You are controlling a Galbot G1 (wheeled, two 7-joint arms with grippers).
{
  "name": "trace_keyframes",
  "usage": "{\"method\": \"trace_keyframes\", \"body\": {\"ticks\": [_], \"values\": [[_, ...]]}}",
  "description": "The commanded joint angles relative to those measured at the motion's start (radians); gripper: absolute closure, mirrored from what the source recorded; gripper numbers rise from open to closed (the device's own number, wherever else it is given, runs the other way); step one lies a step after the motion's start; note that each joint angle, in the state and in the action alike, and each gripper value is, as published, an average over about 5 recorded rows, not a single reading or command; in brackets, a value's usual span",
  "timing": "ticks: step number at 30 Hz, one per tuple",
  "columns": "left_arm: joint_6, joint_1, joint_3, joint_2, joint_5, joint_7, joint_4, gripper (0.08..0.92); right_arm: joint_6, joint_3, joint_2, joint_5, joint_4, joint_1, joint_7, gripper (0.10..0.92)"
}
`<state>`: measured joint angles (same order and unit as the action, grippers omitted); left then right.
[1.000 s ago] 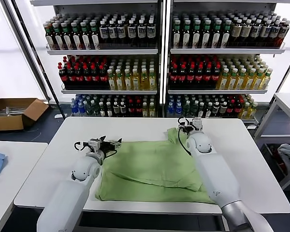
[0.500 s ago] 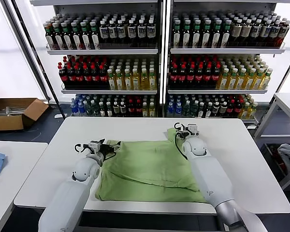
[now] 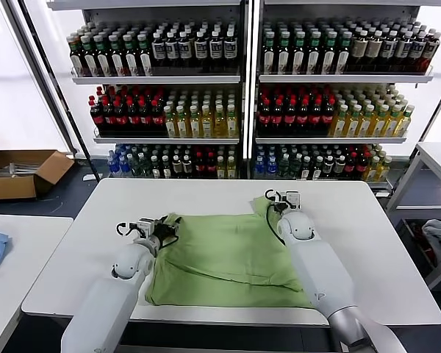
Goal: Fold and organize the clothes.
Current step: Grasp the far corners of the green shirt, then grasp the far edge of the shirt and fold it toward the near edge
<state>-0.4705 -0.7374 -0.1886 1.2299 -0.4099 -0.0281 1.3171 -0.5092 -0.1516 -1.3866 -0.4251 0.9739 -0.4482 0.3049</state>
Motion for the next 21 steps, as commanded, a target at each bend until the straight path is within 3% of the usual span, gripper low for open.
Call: {"method": "trace_keyframes", "body": {"ticks": [1, 10, 13, 21], "values": [[0.003, -0.006, 0.001, -0.002, 0.011, 0.005, -0.001, 0.623, -0.005, 0.003, 0.010, 0.003, 0.018, -0.019, -0.008, 0.631], [0.058, 0.000, -0.006, -0.006, 0.045, -0.004, 0.049, 0.873, 0.010, -0.003, 0.042, -0.005, 0.159, -0.053, 0.002, 0.885], [0.105, -0.003, -0.010, -0.005, 0.059, -0.007, 0.072, 0.910, 0.023, -0.011, 0.048, -0.003, 0.215, -0.064, 0.007, 0.920], [0.152, -0.026, -0.024, -0.008, 0.059, -0.004, 0.130, 0.912, 0.058, -0.043, 0.054, -0.011, 0.355, -0.101, 0.019, 0.920]]}}
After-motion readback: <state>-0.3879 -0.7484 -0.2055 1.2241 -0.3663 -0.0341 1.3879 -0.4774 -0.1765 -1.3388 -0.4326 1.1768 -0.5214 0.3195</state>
